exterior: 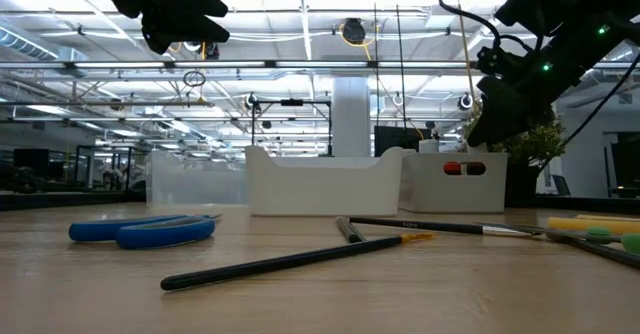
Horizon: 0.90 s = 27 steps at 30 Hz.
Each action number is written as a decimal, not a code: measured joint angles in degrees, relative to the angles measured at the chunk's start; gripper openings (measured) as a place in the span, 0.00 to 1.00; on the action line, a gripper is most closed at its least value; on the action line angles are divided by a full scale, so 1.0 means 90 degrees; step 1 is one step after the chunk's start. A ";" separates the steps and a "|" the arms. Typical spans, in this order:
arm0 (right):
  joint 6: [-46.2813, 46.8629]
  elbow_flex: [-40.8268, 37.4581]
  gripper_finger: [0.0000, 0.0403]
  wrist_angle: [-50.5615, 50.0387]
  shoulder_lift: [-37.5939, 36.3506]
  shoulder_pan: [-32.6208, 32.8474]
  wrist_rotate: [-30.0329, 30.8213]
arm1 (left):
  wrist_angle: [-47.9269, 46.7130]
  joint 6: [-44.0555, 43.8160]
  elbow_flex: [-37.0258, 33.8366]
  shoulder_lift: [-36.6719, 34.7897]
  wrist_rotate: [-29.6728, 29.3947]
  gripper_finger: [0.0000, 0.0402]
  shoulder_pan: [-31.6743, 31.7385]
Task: Pick & Place Paint Supplies
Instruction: Put the orange paint bottle in the gray bin, then put the green scissors in the white bin
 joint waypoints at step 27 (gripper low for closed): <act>-0.0698 0.0066 0.43 0.2896 -0.0809 0.1448 -0.2874 | -0.0010 -0.0005 0.0000 0.0002 0.0000 0.53 0.0002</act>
